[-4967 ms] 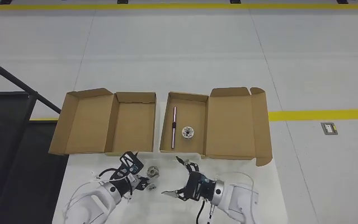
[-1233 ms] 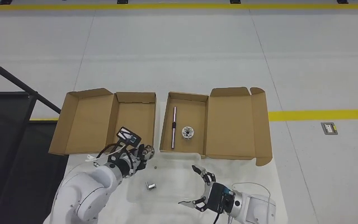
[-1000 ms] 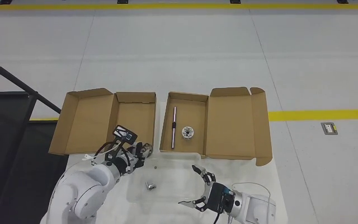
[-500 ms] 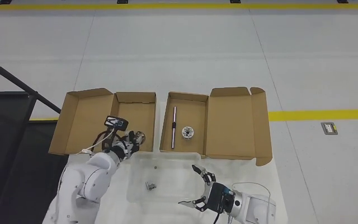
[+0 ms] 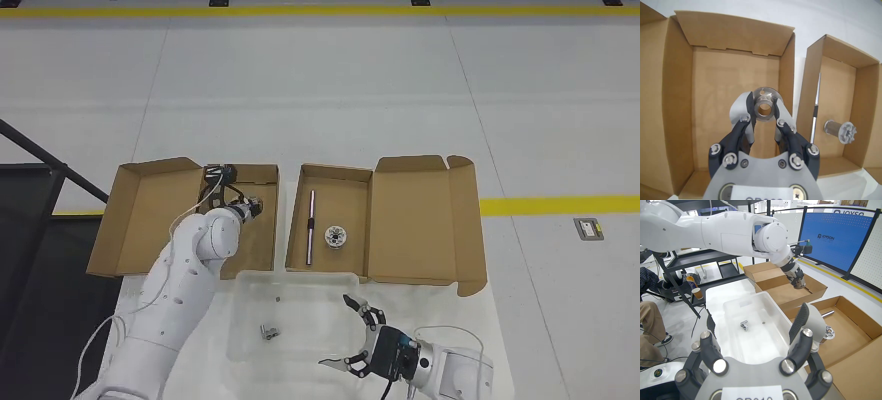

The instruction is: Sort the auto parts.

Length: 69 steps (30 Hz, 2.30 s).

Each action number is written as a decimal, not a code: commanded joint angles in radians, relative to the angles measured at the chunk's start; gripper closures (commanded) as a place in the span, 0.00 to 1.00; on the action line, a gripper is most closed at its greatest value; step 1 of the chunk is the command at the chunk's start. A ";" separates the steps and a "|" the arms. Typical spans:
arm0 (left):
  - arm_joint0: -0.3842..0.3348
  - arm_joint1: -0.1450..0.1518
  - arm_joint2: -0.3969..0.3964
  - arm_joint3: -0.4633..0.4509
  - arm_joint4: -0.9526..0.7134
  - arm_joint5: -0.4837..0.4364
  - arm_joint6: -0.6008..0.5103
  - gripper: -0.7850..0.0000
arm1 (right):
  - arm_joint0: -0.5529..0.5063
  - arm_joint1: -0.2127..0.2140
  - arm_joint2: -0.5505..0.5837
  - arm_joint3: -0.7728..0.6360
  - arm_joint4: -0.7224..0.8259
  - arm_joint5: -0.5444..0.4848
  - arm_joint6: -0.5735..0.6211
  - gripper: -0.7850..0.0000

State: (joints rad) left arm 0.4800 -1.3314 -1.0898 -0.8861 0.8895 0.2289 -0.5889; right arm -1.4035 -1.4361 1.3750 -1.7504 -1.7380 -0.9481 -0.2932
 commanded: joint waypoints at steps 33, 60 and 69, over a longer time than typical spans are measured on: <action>-0.132 -0.067 0.011 0.289 -0.013 -0.122 0.096 0.13 | 0.000 0.000 0.000 0.000 0.000 0.000 0.000 0.00; 0.593 0.146 -0.490 -1.063 -0.136 -0.669 -0.752 0.02 | 0.000 0.000 0.000 0.000 0.000 0.000 0.000 0.00; 0.673 0.192 -0.385 -1.152 -0.004 -0.714 -0.746 0.00 | 0.000 0.000 0.000 0.000 0.000 0.000 0.000 0.00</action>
State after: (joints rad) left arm 1.1539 -1.1383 -1.4729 -2.0391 0.8884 -0.4855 -1.3345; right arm -1.4035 -1.4361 1.3750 -1.7504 -1.7380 -0.9481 -0.2932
